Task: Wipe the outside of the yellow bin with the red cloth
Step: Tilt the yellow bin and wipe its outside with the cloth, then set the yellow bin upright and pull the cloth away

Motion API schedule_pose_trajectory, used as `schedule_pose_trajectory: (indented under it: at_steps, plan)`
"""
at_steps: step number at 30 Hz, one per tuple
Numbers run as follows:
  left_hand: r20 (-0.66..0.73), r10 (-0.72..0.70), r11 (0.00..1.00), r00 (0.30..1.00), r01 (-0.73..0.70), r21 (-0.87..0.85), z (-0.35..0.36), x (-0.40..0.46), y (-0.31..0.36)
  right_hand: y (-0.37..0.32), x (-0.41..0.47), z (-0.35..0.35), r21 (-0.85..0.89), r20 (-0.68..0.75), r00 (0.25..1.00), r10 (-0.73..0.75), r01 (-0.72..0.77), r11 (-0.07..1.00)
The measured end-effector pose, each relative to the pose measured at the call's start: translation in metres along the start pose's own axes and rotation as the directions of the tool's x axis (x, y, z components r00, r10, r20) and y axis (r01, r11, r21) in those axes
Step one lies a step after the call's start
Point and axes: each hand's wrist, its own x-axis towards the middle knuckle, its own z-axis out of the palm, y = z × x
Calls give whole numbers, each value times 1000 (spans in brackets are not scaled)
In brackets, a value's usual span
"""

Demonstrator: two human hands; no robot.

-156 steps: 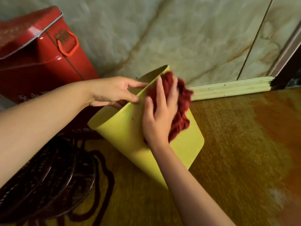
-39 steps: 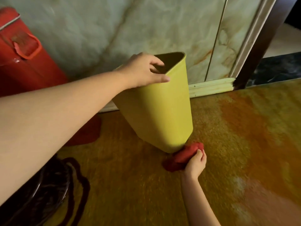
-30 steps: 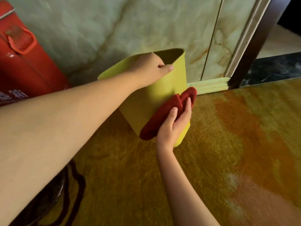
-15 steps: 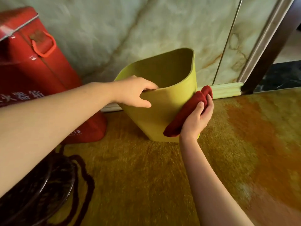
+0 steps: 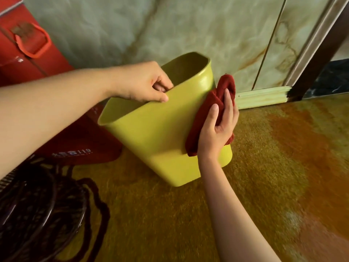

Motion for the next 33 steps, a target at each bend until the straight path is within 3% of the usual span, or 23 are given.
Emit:
schedule_pose_trajectory:
  at_steps: [2, 5, 8, 10, 14, 17, 22, 26, 28, 29, 31, 32, 33]
  plan:
    - [-26, -17, 1000, 1000, 17, 11, -2, 6, 1, 25, -6, -8, -44, -11, 998, 65, -66, 997]
    - [-96, -68, 996, 993, 73, 51, -8, 9, -4, 72, -29, -28, -89, -79, 939, 334, -341, 936]
    - [-150, -93, 988, 984, 109, 107, -9, 11, -2, 99, -51, -38, -22, -142, 740, 657, -666, 745]
    - [-189, -60, 989, 980, 85, 125, -10, 12, 2, 99, -65, -39, 74, -117, 622, 774, -772, 631]
    - [-245, 67, 948, 967, 15, 318, -14, 9, 11, 80, -93, -46, 210, 74, 445, 893, -882, 422]
    - [-174, 150, 878, 973, -50, 476, 4, 5, 14, 64, -110, -57, 180, 178, 364, 914, -926, 333]
    - [-65, 130, 875, 989, -84, 477, 42, -6, 9, 42, -131, -67, 129, 247, 348, 904, -937, 325]
    - [-156, 99, 941, 983, -42, 336, 56, -24, 0, 25, -138, -69, 89, 258, 413, 873, -910, 405]
    - [-273, 114, 956, 955, -30, 292, 63, -38, -5, 16, -139, -68, 69, 274, 461, 844, -885, 461]
    - [-389, 155, 961, 908, -48, 272, 70, -49, -7, 12, -141, -68, 52, 285, 485, 827, -869, 492]
    - [-688, 154, 984, 709, -50, 168, 97, -77, -11, 3, -144, -67, 3, 311, 525, 792, -834, 551]
    - [-778, 44, 999, 627, -26, 36, 118, -93, -14, -2, -146, -66, -12, 324, 536, 779, -822, 570]
    - [-770, -126, 989, 625, 19, -147, 139, -109, -17, -6, -149, -65, -17, 336, 541, 771, -815, 579]
